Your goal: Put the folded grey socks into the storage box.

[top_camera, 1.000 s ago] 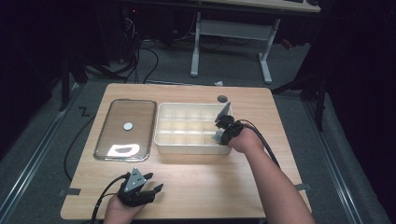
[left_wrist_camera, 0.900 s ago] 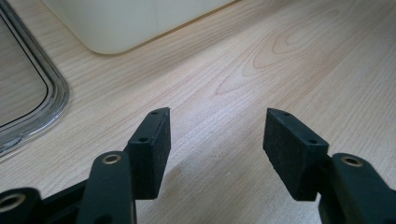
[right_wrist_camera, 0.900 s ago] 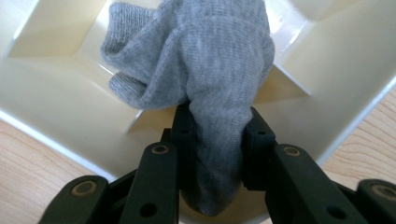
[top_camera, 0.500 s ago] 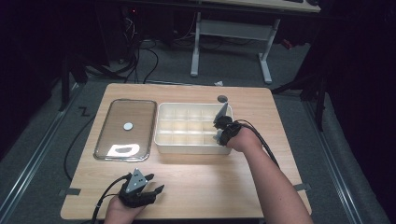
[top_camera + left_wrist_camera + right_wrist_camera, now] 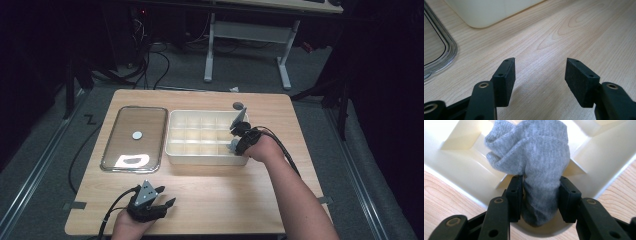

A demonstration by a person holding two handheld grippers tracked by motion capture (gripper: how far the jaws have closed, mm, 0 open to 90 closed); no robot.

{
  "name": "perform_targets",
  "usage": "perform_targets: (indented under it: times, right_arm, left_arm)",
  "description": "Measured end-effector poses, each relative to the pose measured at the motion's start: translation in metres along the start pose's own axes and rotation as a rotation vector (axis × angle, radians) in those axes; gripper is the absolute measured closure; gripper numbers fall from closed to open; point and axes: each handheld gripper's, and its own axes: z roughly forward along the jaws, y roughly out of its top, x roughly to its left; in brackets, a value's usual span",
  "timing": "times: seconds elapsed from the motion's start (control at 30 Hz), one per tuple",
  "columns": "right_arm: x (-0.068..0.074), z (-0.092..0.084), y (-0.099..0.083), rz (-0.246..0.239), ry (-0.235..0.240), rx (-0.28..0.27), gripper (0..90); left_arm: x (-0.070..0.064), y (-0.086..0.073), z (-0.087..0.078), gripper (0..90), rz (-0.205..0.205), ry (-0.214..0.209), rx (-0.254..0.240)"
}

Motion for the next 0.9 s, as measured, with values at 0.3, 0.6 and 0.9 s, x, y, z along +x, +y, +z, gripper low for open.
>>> perform_targets:
  times: [0.3, 0.6, 0.9]
  right_arm:
    - [0.002, -0.032, -0.001, -0.005, 0.012, -0.078, 56.9]
    - [0.001, -0.026, -0.003, 0.014, -0.028, -0.054, 84.3]
    - [0.001, 0.009, -0.003, 0.004, -0.046, 0.016, 83.0]
  left_arm:
    - [0.000, 0.000, 0.001, 42.2, 0.001, -0.002, 0.008]
    - [-0.001, 0.000, 0.001, 42.2, 0.006, -0.005, 0.010]
    - [-0.001, 0.000, 0.001, 42.2, 0.004, -0.007, 0.010]
